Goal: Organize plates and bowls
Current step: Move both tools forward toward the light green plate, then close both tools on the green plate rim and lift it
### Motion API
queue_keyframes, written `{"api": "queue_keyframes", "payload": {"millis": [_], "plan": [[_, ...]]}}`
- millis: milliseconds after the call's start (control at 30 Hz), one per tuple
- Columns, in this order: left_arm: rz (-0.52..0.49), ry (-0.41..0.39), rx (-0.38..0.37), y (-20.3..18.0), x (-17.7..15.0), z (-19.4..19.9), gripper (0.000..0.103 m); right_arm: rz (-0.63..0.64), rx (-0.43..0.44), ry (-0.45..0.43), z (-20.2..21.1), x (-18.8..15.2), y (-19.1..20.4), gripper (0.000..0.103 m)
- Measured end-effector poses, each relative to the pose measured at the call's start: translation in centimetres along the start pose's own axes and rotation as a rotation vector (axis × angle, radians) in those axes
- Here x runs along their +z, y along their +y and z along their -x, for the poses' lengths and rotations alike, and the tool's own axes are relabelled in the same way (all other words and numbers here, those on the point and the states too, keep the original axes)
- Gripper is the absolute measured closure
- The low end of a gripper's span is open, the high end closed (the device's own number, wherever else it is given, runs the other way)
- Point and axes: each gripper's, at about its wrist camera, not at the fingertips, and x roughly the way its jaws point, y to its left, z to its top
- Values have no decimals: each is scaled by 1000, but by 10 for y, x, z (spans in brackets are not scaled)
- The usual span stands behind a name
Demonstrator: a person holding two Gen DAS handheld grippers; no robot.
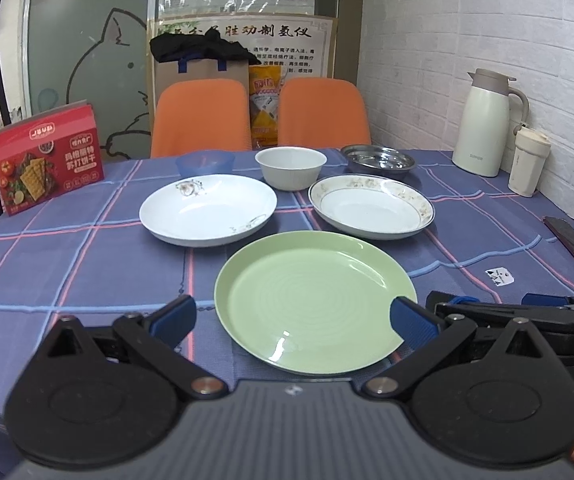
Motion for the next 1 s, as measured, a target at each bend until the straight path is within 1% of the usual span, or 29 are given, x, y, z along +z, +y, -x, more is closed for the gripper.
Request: {"api": "queue_keyframes", "payload": {"millis": [200, 433, 600, 833, 900, 1000], "plan": [[-10, 19, 7, 0, 8, -8, 0, 3, 1, 8, -3, 7, 1, 14], [-14, 9, 25, 1, 22, -12, 0, 10, 1, -5, -4, 17, 2, 14], [-13, 43, 34, 3, 23, -24, 0, 0, -1, 18, -14, 20, 0, 14], [-17, 62, 45, 7, 27, -35, 0, -4, 9, 29, -23, 24, -1, 14], [-20, 74, 56, 11, 28, -41, 0, 1, 12, 45, -27, 23, 0, 14], [6, 103, 64, 25, 30, -52, 0, 8, 24, 62, -35, 22, 0, 14]]}}
